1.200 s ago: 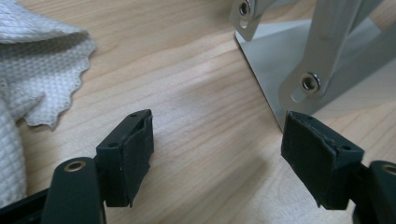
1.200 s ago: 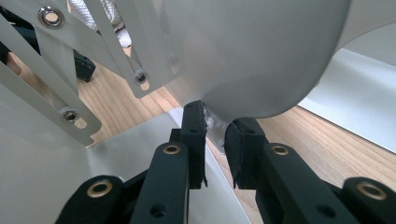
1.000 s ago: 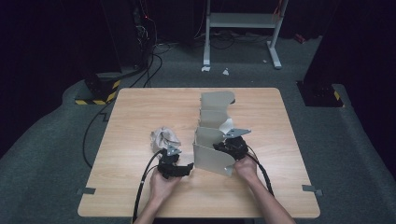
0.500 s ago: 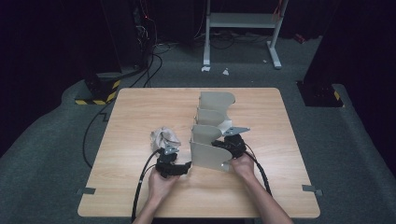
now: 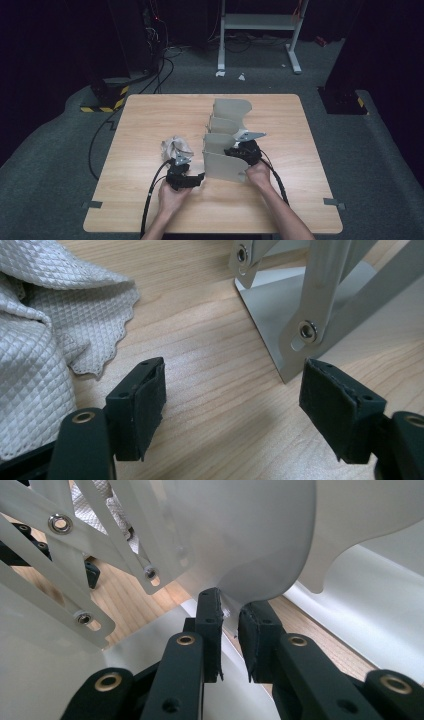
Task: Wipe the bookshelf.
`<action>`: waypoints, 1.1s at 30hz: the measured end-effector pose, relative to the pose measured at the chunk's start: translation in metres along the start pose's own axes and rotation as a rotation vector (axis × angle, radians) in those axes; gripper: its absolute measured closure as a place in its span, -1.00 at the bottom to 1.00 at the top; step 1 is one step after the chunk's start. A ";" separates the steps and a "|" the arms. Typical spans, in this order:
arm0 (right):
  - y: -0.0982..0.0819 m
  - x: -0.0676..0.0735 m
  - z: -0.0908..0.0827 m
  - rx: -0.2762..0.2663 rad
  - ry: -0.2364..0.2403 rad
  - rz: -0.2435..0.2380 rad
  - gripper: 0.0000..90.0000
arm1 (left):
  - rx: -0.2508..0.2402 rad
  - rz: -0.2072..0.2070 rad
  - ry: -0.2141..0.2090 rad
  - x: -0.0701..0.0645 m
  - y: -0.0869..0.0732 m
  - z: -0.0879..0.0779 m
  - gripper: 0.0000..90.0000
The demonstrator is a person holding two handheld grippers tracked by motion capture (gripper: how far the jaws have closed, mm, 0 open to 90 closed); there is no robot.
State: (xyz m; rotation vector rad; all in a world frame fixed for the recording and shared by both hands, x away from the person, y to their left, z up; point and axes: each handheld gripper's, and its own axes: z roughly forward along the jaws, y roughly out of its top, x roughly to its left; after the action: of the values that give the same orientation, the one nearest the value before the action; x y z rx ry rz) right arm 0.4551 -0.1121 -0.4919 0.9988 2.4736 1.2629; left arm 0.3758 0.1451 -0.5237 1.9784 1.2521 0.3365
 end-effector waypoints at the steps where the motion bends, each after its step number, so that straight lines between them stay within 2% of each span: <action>1: 0.000 0.000 0.000 -0.001 -0.002 -0.001 0.77 | -0.001 0.003 0.005 0.000 0.000 0.000 -0.40; 5: 0.001 0.002 0.003 -0.003 -0.004 -0.003 0.79 | -0.010 -0.003 -0.005 0.000 -0.001 -0.005 -0.40; 6: 0.001 0.003 0.003 -0.004 -0.004 -0.002 0.79 | -0.013 0.000 -0.019 -0.001 -0.001 -0.006 -0.43; 11: 0.003 0.007 0.006 -0.005 -0.003 -0.003 0.80 | -0.025 0.012 -0.026 -0.006 -0.001 -0.009 -0.44; 15: 0.005 0.013 0.009 -0.006 -0.004 -0.003 0.80 | -0.023 0.005 -0.016 -0.003 0.000 -0.009 -0.43; 17: 0.006 0.015 0.010 -0.009 -0.001 0.001 0.80 | -0.026 -0.005 0.003 0.000 -0.001 -0.011 -0.41; 21: 0.007 0.017 0.013 -0.013 -0.002 0.001 0.79 | -0.043 -0.022 0.010 0.005 -0.001 -0.015 -0.40; 27: 0.009 0.021 0.016 -0.013 0.004 -0.001 0.79 | -0.042 -0.040 0.017 0.013 -0.002 -0.019 -0.42; 33: 0.013 0.027 0.022 -0.013 0.018 0.000 0.77 | -0.041 -0.066 0.040 0.022 -0.003 -0.023 -0.42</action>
State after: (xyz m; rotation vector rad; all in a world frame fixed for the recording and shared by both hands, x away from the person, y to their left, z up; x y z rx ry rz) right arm 0.4505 -0.0750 -0.4925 0.9880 2.4751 1.2920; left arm 0.3711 0.1755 -0.5142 1.8997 1.3226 0.3681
